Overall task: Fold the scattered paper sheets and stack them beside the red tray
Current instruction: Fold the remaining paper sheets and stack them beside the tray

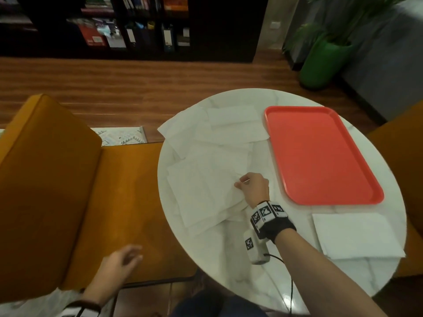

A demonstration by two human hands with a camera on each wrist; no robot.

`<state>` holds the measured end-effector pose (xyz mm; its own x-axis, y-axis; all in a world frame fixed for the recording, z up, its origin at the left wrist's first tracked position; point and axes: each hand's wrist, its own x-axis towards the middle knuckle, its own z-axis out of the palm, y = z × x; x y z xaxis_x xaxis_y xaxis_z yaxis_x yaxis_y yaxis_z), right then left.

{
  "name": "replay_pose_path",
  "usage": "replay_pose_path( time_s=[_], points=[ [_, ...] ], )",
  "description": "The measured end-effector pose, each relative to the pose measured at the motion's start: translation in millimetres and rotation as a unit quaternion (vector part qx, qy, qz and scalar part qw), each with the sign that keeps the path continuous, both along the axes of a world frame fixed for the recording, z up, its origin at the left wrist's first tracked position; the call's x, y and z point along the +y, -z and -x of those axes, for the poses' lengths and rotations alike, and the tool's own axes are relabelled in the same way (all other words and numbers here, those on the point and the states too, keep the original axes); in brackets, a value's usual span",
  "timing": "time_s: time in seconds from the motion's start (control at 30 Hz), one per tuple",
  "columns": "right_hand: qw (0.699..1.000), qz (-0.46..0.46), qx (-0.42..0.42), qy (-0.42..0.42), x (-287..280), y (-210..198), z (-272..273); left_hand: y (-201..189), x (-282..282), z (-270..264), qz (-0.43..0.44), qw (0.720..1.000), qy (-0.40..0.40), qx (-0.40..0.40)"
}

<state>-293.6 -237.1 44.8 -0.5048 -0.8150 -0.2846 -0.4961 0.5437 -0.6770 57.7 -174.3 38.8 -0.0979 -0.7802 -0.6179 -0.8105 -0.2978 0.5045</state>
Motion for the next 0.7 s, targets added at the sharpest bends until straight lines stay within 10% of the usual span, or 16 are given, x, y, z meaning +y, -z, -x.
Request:
replay_pose_path(
  time_s=[0.23, 0.57, 0.7],
  points=[
    [0.988, 0.031, 0.138, -0.062, 20, -26, 18, -76, -78, 96, 0.176, 0.966, 0.162, 0.100],
    [0.952, 0.148, 0.148, -0.223, 49, -109, 46, -127, -137, 235, 0.396, 0.766, 0.501, -0.073],
    [0.958, 0.176, 0.124, -0.190, 58, -136, 70, -129, -154, 225, 0.362, 0.810, 0.458, -0.058]
  ],
)
